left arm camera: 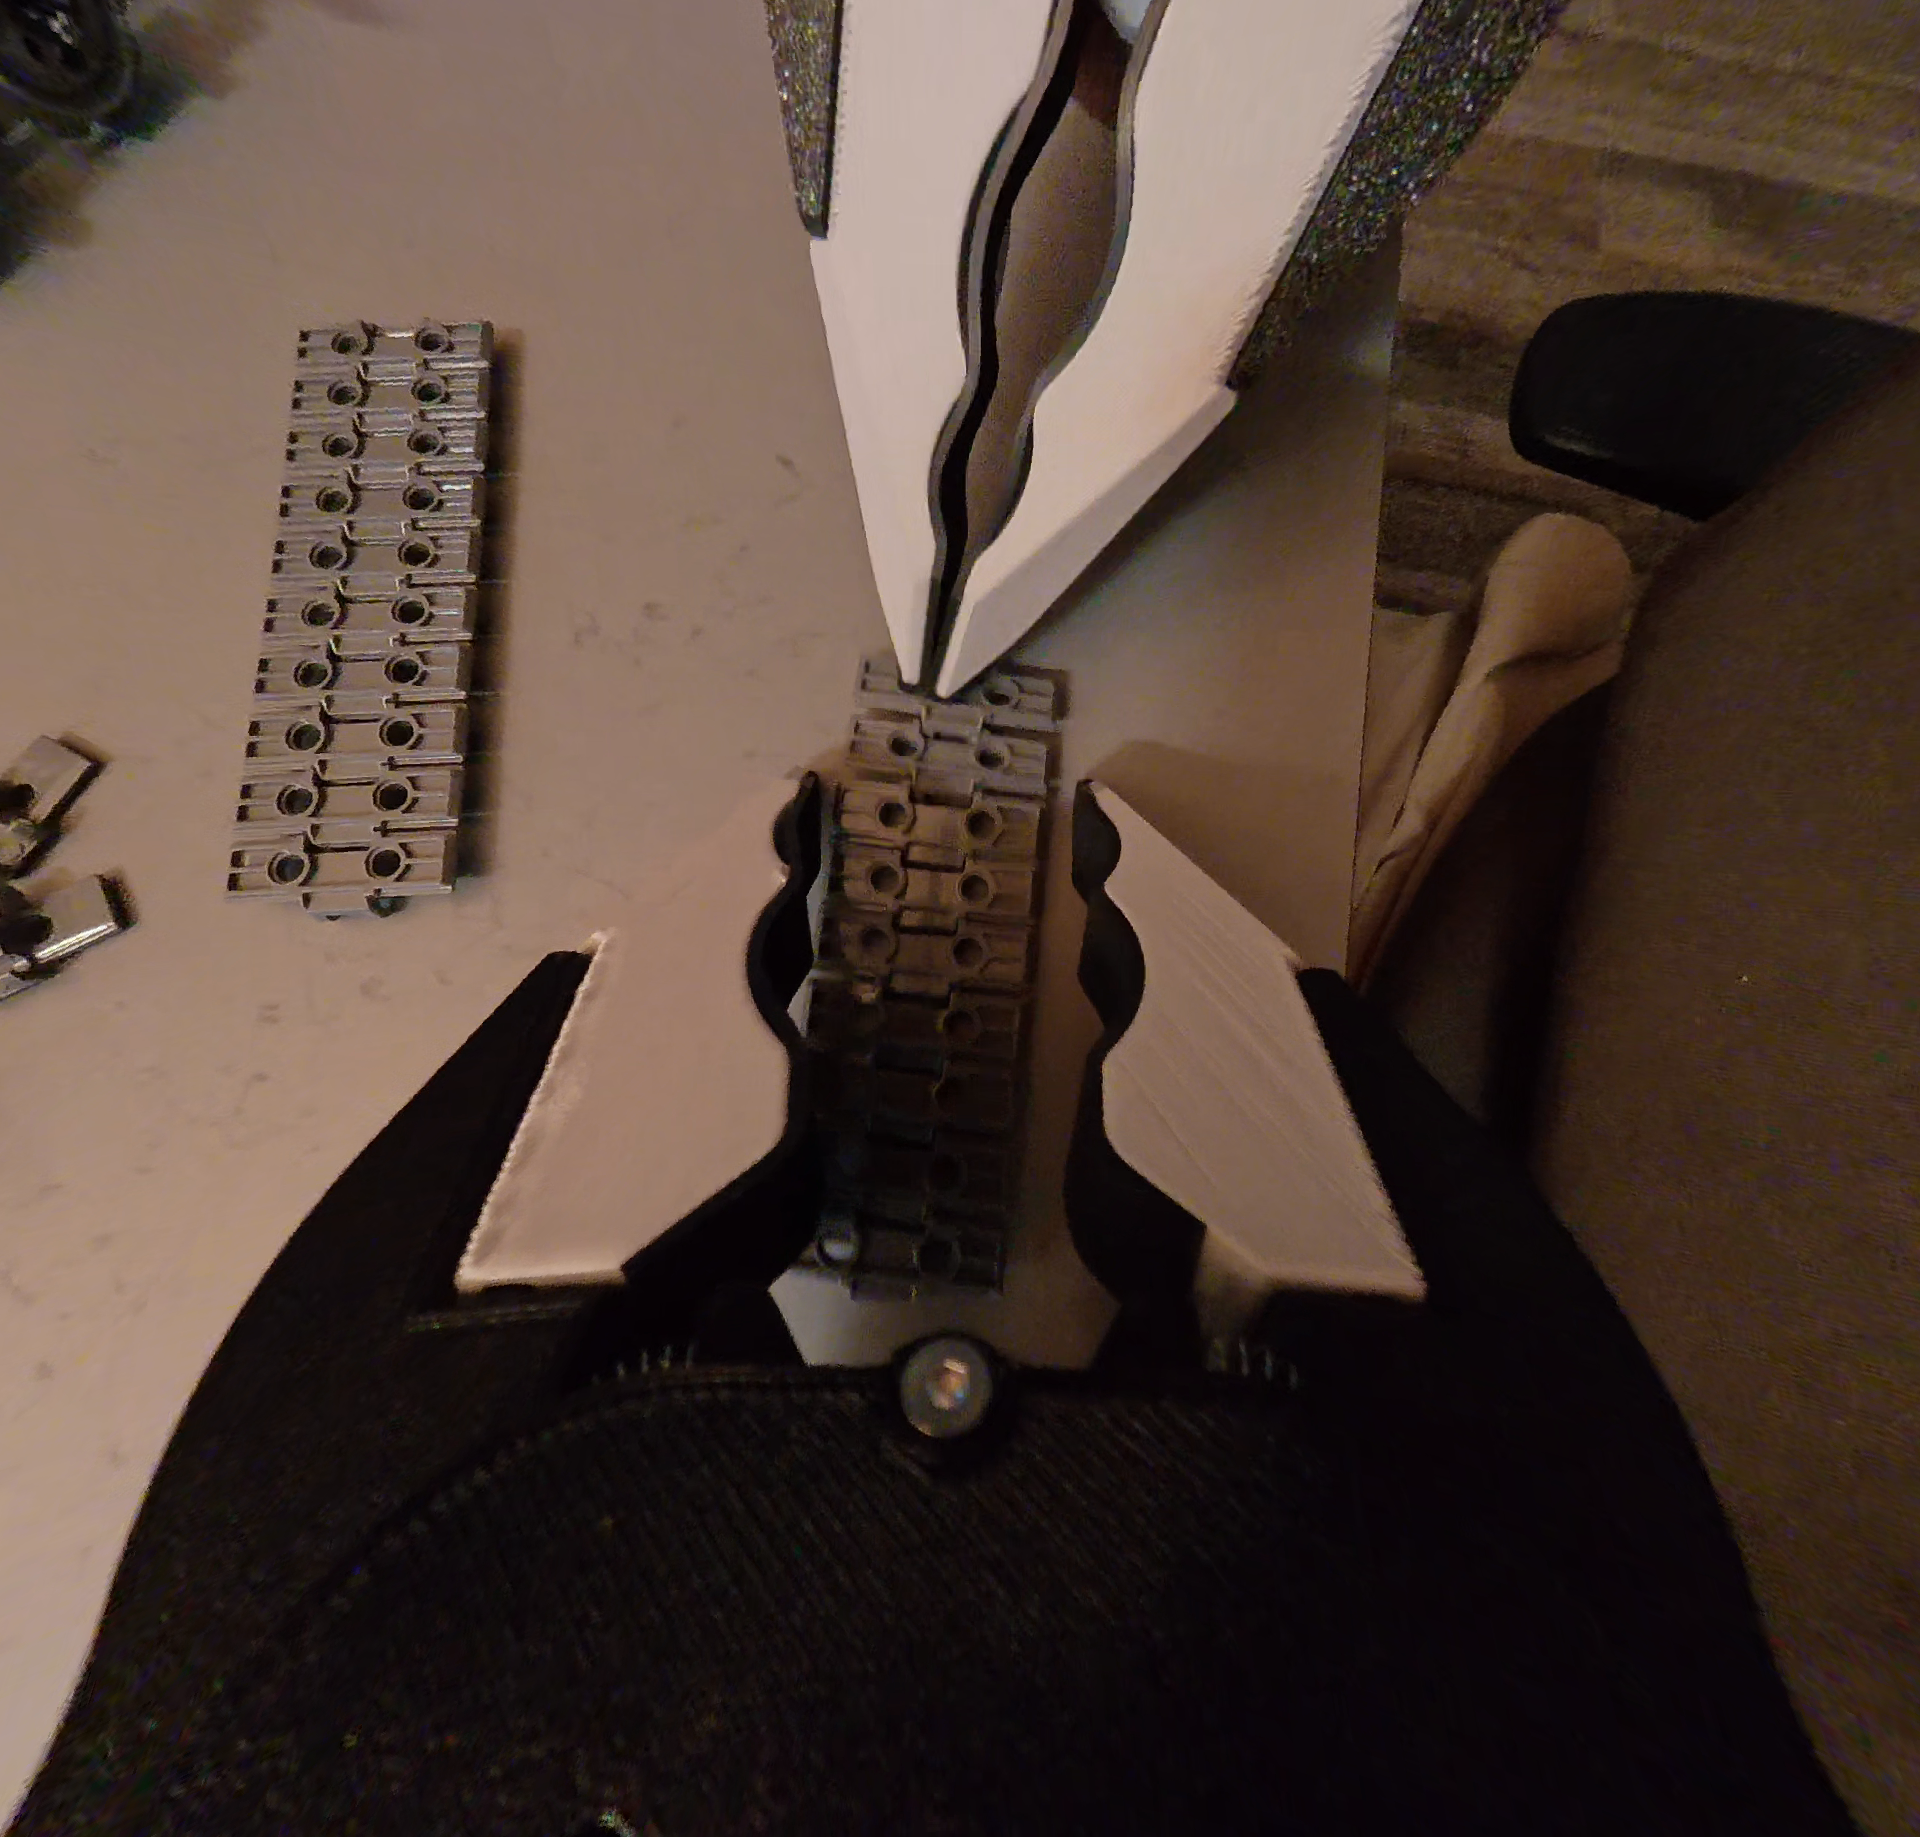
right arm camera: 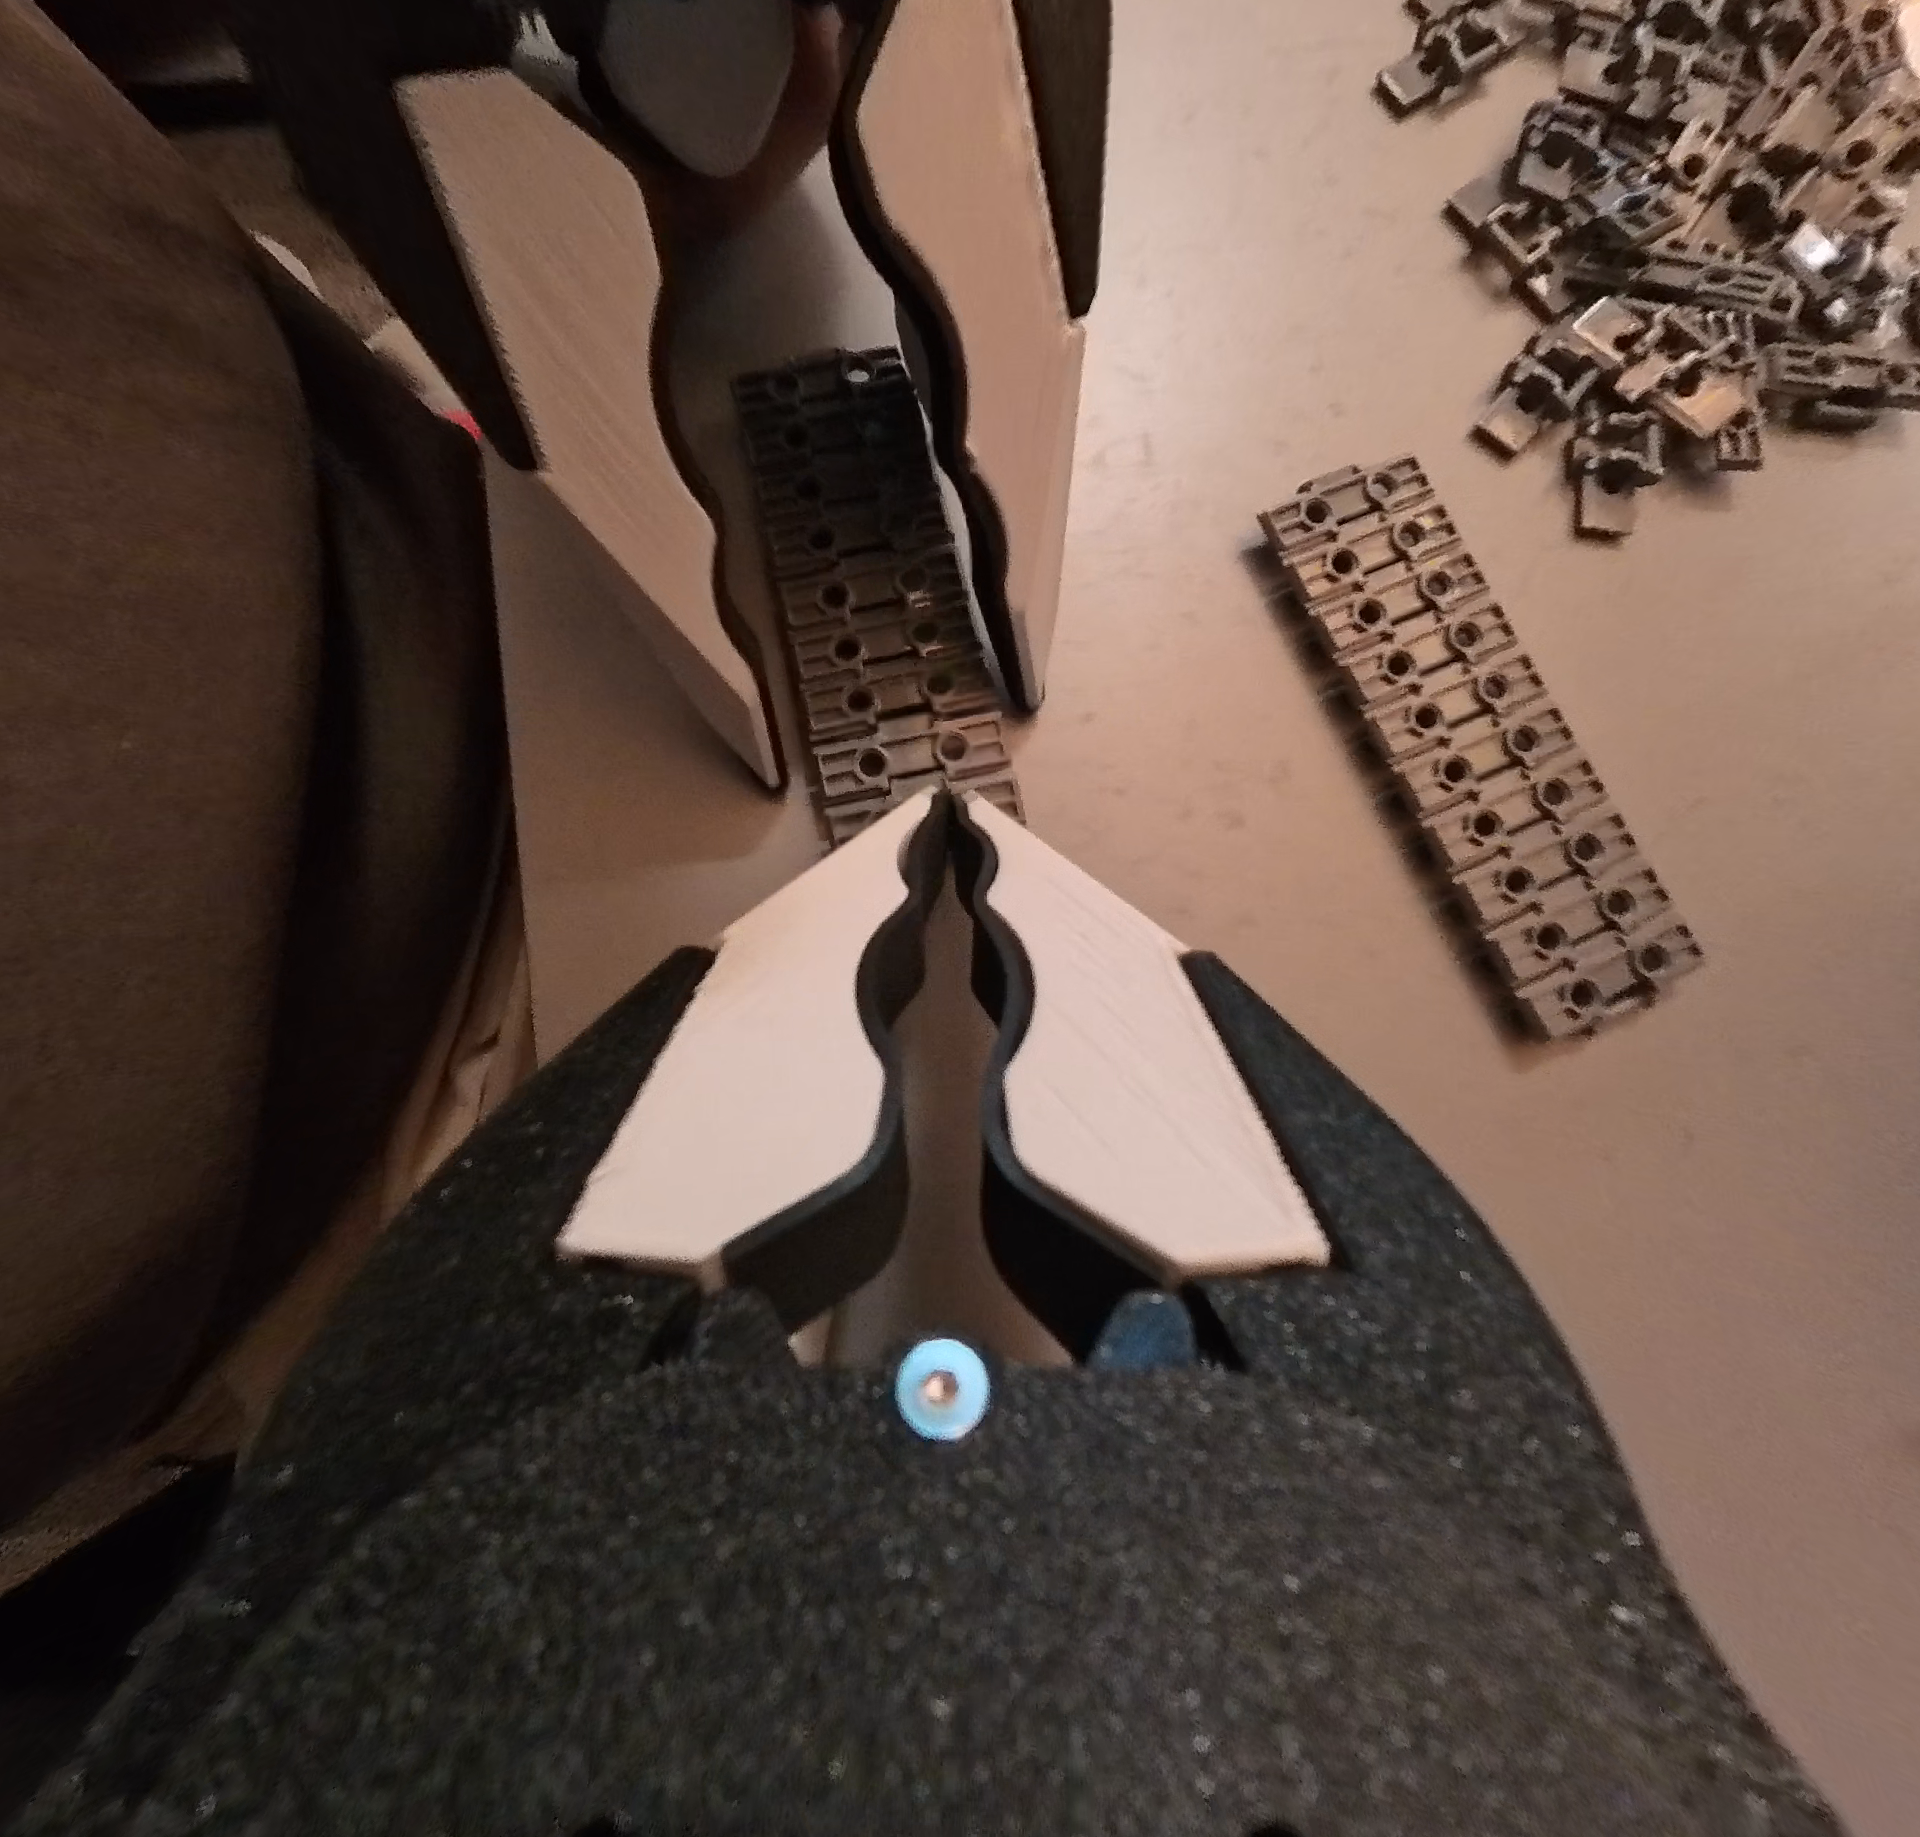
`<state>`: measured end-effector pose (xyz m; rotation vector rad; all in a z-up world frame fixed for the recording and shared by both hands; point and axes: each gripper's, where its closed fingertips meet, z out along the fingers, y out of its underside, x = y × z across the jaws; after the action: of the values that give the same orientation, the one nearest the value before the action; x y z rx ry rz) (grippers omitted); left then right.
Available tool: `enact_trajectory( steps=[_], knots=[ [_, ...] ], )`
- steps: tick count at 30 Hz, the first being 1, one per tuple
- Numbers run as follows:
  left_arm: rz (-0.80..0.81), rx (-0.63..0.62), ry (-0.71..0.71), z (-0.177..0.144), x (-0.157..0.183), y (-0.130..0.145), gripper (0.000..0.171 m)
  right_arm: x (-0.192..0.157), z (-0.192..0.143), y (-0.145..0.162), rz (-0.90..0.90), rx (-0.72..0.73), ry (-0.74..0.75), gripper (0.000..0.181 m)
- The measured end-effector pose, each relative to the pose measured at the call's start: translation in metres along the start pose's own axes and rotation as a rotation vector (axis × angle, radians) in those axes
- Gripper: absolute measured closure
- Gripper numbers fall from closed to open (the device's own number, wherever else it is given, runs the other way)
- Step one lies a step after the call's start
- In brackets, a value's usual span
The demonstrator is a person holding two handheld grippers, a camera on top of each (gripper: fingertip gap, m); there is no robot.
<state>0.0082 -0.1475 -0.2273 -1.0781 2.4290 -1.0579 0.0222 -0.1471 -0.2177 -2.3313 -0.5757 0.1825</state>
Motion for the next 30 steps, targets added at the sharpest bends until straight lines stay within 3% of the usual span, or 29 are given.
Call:
enact_trajectory(
  steps=[10, 22, 26, 30],
  knots=[
    [-0.005, -0.001, 0.011, 0.0, 0.001, 0.0, 0.13, -0.005, 0.005, -0.004, -0.084, -0.069, 0.029, 0.181],
    [-0.045, 0.012, 0.031, -0.002, -0.001, -0.001, 0.129, -0.009, 0.014, -0.011, -0.052, -0.228, 0.047, 0.181],
    [-0.055, 0.038, -0.006, -0.012, -0.003, 0.002, 0.123, -0.01, 0.016, -0.014, -0.088, -0.263, 0.075, 0.181],
    [-0.083, 0.054, -0.028, -0.025, -0.007, 0.012, 0.128, -0.01, 0.016, -0.014, -0.077, -0.276, 0.098, 0.181]
  ],
)
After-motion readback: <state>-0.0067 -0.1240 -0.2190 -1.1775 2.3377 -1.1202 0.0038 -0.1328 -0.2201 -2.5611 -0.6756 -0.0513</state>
